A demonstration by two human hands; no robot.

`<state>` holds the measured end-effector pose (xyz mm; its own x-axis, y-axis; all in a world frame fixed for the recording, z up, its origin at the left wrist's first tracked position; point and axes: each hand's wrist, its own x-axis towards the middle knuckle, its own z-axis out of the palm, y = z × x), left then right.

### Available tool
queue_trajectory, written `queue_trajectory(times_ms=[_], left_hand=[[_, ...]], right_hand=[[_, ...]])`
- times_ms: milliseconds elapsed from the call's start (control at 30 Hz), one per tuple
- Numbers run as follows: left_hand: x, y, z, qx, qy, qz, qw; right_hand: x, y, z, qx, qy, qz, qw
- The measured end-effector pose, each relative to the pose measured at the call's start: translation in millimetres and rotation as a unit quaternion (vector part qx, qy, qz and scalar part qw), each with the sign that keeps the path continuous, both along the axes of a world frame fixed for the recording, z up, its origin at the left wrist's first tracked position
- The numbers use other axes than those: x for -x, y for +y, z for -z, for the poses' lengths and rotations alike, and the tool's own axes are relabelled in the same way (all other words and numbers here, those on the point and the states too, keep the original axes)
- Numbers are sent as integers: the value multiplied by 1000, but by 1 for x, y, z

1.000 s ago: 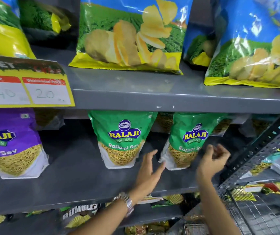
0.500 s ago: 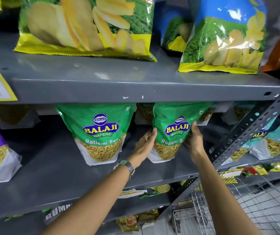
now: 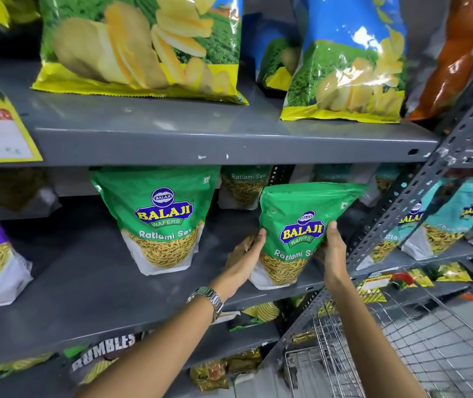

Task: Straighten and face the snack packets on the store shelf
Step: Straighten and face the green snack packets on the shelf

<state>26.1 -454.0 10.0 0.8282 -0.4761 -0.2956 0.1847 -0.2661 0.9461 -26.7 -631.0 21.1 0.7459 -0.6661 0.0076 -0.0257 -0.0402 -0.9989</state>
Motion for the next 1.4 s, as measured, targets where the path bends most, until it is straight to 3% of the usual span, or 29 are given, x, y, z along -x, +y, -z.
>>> queue_trajectory(times_ms=[133, 200, 300, 367, 433, 500, 567, 633, 700, 867, 1400], left_hand=[[0, 1, 5, 9, -7, 8, 1000], [4, 6, 6, 23, -37, -5, 999], [18, 30, 23, 94, -106, -95, 985], [30, 57, 42, 135, -142, -195, 961], [36, 91, 60, 159, -184, -308, 920], [28, 120, 69, 173, -200, -409, 873], [14, 145, 63, 172, -186, -458, 852], [-5, 163, 50, 137, -157, -430, 878], [-26, 173, 41, 71, -123, -363, 921], [-54, 186, 36, 86, -60, -272, 957], [7, 207, 36, 79, -61, -188, 977]], right_hand=[[3, 7, -4, -1, -1, -2, 1000], [7, 19, -6, 21, -40, 93, 995], [18, 57, 0, 128, -154, 249, 947], [26, 95, 18, 224, -187, 183, 939], [28, 130, 39, 278, -168, 39, 945], [17, 156, 48, 271, -107, -104, 951], [-7, 173, 45, 196, -51, -153, 967], [-39, 181, 32, 10, -14, -140, 990], [-67, 181, 23, -107, 26, -145, 983], [-85, 190, 12, -113, 38, -238, 964], [-16, 179, 23, -100, 39, -203, 973]])
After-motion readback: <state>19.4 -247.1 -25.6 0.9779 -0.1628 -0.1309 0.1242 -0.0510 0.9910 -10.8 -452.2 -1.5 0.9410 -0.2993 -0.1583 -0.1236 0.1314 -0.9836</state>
